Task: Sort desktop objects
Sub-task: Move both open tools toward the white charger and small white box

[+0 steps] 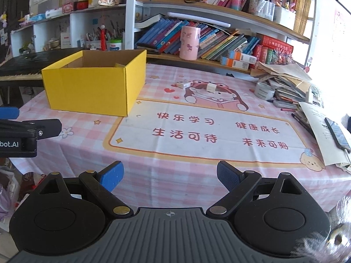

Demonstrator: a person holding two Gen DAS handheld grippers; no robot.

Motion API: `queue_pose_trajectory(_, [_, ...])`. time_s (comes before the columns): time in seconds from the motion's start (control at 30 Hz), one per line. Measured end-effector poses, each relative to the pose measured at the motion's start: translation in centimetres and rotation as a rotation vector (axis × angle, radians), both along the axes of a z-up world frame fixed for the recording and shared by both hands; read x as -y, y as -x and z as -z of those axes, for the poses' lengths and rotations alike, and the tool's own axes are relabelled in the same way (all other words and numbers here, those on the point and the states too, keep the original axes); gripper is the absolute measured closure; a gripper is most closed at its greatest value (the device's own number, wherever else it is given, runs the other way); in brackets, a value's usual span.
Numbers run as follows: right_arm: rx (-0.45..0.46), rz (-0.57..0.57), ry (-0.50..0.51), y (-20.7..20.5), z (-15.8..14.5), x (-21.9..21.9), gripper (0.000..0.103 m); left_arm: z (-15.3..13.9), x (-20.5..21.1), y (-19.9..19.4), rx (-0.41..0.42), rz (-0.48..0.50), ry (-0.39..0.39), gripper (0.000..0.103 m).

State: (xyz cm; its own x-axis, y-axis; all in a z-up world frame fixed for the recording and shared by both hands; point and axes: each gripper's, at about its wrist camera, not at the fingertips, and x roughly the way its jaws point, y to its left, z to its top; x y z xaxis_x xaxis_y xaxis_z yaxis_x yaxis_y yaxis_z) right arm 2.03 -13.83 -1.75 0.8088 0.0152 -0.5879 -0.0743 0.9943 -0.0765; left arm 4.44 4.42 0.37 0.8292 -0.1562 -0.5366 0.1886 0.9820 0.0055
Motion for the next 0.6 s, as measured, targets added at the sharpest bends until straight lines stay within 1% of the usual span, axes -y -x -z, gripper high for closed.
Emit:
queue_pose_trajectory(0.2, [-0.004, 0.034, -0.005, -0.1, 0.0, 0.9, 0.012, 0.0, 0.7, -0.3, 0.0, 0.019, -0.002, 0.001])
queue_pose_trajectory(0.6, [-0.011, 0.038, 0.002, -0.5, 0.1, 1.4, 0.012, 0.2, 1.5, -0.9, -0.01, 0.027, -0.001, 0.001])
